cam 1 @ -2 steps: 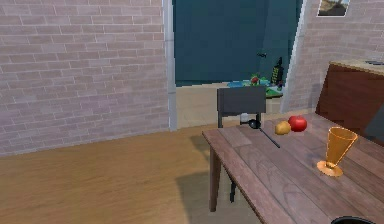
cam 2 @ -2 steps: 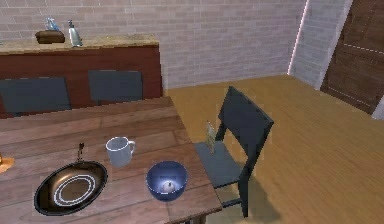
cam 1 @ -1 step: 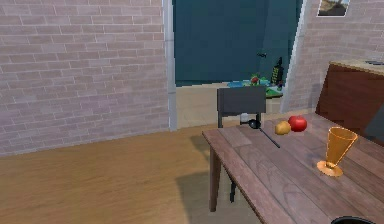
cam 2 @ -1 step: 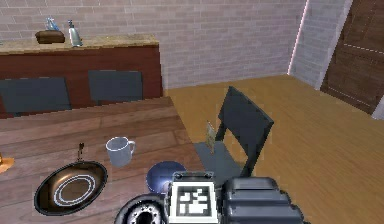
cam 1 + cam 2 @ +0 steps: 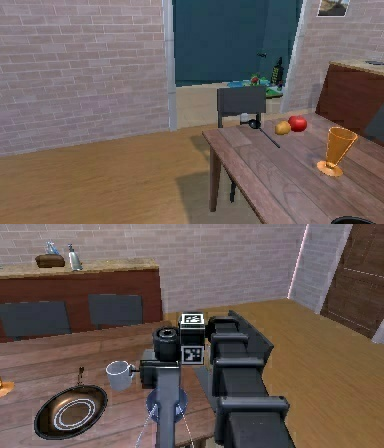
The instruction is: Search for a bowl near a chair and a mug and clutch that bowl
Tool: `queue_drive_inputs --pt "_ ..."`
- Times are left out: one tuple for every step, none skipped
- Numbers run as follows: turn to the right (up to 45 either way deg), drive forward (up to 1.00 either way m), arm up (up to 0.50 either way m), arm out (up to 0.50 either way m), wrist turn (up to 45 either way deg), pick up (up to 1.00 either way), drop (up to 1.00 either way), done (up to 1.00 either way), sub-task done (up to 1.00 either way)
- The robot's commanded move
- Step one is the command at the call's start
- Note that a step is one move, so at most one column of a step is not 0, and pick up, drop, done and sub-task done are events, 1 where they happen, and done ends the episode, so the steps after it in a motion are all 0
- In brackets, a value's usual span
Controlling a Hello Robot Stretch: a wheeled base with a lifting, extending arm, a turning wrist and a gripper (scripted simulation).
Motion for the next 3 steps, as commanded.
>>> queue_drive_inputs --pt "0.0 0.00 0.00 0.00 45.0 0.00 0.00 0.00 0.00" --pt "0.0 0.00 0.00 0.00 45.0 0.00 0.00 0.00 0.00" --pt "0.0 0.00 0.00 0.00 45.0 0.00 0.00 0.00 0.00"
